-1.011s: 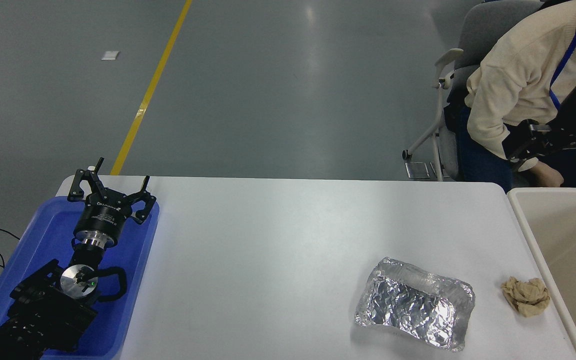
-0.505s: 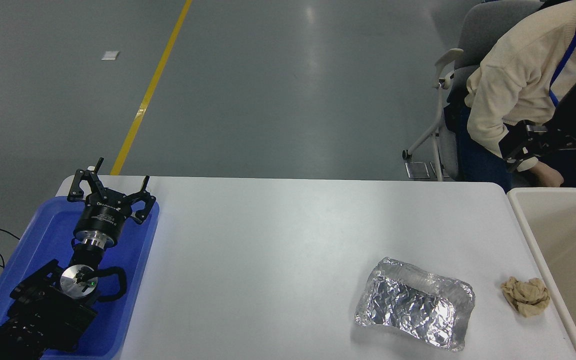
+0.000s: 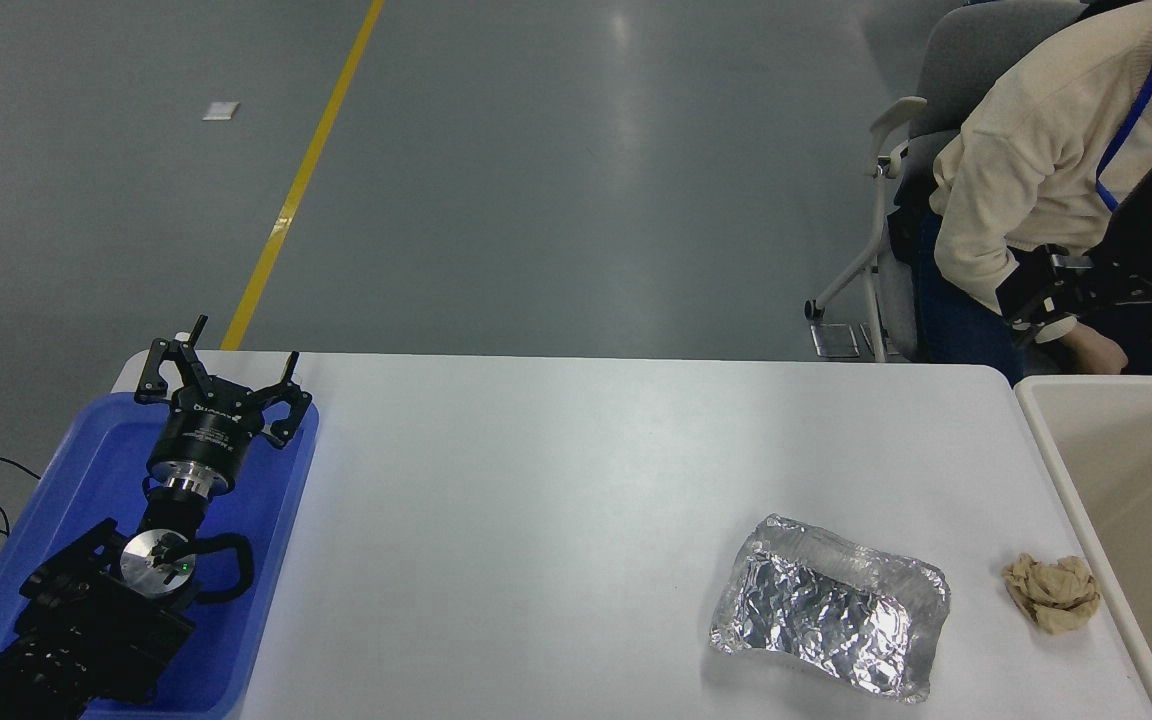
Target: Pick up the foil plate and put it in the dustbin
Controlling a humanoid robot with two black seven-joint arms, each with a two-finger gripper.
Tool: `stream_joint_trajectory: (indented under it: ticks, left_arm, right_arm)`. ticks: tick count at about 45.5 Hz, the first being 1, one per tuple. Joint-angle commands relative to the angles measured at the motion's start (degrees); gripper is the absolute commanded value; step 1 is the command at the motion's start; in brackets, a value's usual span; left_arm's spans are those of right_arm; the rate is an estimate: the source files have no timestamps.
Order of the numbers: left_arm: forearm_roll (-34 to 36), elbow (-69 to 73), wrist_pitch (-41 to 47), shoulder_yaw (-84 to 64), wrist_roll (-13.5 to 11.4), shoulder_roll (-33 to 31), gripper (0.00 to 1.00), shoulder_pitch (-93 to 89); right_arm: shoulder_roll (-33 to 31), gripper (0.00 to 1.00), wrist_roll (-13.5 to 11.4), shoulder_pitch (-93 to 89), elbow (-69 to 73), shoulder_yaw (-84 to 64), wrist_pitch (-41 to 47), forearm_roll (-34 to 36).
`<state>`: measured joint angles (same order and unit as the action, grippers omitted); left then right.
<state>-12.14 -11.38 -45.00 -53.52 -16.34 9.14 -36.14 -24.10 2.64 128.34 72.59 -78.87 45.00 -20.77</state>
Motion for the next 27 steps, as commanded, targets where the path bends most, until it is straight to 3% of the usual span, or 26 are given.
stream_joint_trajectory:
  ticks: [1,15,27]
  left_arm:
    - [0.01,-0.04,0.0,0.0,-0.01,0.0,1.0,0.02]
    - [0.01,0.04,0.0,0.0,-0.1,0.0,1.0,0.02]
    - [0.01,0.04,0.0,0.0,-0.1,0.0,1.0,0.02]
  right_arm:
    - [0.11,1.0,0.0,-1.6,0.01,0.03,0.0,0.12]
    - [0.02,1.0,0.0,-7.93,0.18,-0.06,0.0,0.73]
    - [0.46,1.0,0.0,-21.54,-1.83,8.73,0.0,0.73]
